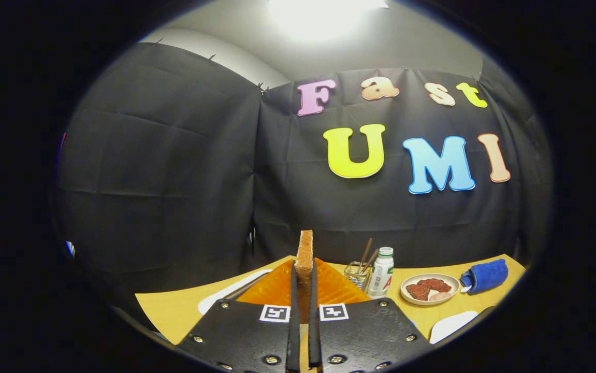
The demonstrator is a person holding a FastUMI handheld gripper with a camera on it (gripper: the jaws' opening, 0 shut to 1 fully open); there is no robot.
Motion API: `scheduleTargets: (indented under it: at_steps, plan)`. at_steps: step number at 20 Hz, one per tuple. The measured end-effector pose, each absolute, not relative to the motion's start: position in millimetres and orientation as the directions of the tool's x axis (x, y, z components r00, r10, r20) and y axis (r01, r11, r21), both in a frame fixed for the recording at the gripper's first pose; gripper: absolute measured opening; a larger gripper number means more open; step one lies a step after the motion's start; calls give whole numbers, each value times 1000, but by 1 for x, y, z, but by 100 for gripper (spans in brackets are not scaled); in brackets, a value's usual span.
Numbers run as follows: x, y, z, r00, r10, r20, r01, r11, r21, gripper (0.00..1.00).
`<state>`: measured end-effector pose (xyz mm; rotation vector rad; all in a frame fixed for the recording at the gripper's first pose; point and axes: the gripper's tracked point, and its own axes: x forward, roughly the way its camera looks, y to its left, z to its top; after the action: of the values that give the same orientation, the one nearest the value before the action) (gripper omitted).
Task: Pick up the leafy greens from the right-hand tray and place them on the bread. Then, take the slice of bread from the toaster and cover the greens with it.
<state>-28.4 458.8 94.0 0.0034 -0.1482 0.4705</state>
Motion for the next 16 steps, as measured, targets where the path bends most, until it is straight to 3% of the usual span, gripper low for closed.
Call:
scheduleTargets:
  at_steps: [4,16]
  plan:
    - [-23,432,78,911,394,122,-391,919,-51,7]
    - [-3,391,12,931,364,-6,-364,931,18,7]
